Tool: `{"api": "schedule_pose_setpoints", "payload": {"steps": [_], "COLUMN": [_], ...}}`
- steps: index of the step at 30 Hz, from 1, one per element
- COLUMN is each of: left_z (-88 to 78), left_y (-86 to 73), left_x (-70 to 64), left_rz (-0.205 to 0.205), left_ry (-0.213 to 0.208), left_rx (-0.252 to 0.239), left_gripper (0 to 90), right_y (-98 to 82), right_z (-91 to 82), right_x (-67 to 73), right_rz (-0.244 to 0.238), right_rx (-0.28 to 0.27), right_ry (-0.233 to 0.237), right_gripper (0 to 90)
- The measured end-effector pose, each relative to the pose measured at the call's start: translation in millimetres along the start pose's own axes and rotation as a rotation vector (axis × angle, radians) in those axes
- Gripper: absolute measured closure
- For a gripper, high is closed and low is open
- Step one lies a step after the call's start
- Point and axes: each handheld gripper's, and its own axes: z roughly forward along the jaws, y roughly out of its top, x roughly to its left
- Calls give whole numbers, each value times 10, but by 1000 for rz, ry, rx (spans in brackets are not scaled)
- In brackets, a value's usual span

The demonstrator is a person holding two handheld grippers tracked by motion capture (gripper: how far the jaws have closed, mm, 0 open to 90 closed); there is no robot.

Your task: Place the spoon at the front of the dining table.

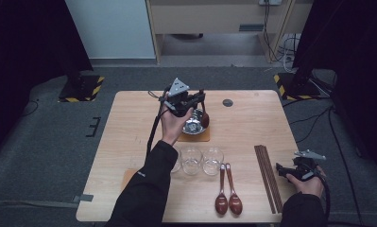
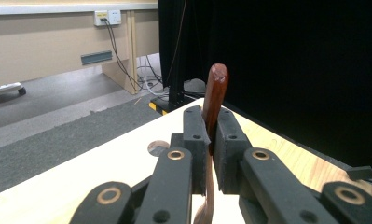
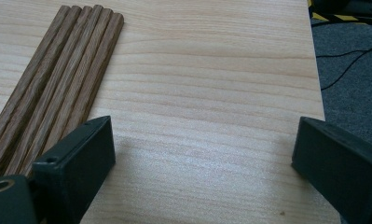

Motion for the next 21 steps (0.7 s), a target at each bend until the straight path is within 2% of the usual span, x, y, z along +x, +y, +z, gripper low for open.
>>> {"api": "schedule_pose_setpoints", "payload": {"steps": [7, 10, 21], "left_z": [-18, -24, -25], "left_y": [-16, -26, -63], "left_x": [98, 138, 247], "left_rz": [-16, -22, -37], "left_ry": [17, 27, 50], "left_rx": [-7, -8, -4], "left_gripper": [845, 845, 845], "right_y": [6, 3, 3], "right_z": [23, 32, 31], "right_x": [16, 36, 37], "right_rz": [8, 23, 22], "right_rx": [9, 0, 0], "right_ry": [-12, -26, -24], "right_gripper": [4, 3, 5]}}
